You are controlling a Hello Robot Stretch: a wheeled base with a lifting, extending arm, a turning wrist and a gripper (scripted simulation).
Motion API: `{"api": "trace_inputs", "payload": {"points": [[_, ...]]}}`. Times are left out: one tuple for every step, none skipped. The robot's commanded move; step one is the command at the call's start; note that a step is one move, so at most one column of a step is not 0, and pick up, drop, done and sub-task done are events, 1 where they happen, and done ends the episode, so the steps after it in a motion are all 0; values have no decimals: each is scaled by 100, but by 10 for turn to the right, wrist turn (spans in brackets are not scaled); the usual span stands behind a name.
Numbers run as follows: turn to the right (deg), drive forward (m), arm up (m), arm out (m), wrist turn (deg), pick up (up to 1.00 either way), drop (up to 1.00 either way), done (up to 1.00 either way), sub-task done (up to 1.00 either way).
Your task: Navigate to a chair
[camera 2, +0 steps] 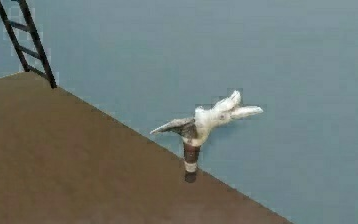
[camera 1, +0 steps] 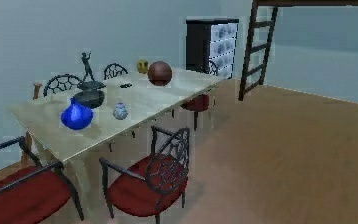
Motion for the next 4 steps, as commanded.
{"api": "trace_inputs", "payload": {"points": [[240, 0, 0, 0, 0, 0, 0, 0, 0], [0, 25, 0, 0, 0, 0, 0, 0, 0], [-420, 0, 0, 0, 0, 0, 0, 0, 0], [0, 0, 0, 0, 0, 0, 0, 100, 0]]}}
